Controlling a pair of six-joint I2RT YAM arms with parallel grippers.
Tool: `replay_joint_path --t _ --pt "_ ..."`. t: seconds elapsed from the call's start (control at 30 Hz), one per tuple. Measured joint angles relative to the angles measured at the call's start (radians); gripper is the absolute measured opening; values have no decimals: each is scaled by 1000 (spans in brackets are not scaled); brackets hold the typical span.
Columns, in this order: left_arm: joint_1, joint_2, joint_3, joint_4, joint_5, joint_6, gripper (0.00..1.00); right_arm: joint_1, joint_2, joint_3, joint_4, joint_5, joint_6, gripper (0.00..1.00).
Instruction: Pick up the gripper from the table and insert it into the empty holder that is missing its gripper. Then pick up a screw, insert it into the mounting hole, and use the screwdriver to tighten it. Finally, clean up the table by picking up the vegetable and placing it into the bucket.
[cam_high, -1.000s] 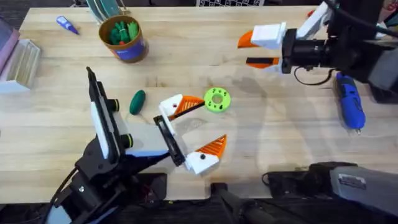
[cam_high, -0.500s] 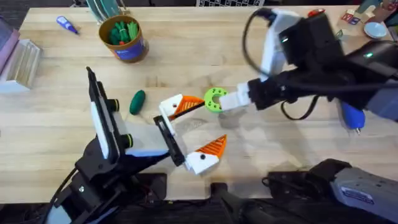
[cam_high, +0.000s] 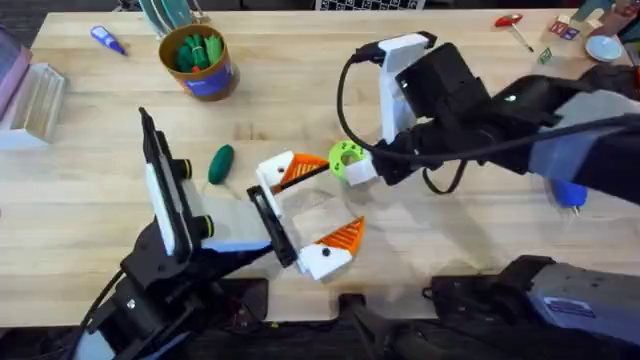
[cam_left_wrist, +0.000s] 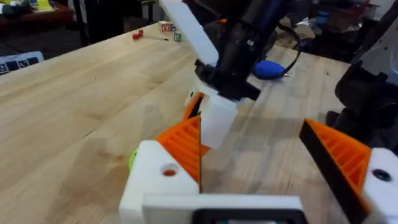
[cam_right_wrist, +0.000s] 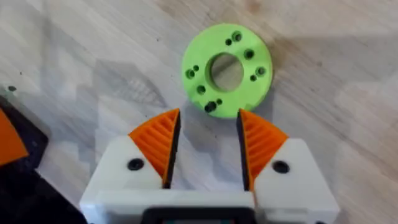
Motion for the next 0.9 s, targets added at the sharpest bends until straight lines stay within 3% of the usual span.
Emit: replay_joint_path --t 0.2,0.47,0.6,0.9 --pt "0 0 0 0 0 0 986 13 25 0 52 6 -3 441" --pt "0 0 0 0 0 0 986 19 80 0 51 12 -3 408" --pt "0 0 0 0 0 0 986 21 89 0 67 12 -3 330" --pt "0 0 0 0 0 0 986 31 107 3 76 42 -4 313"
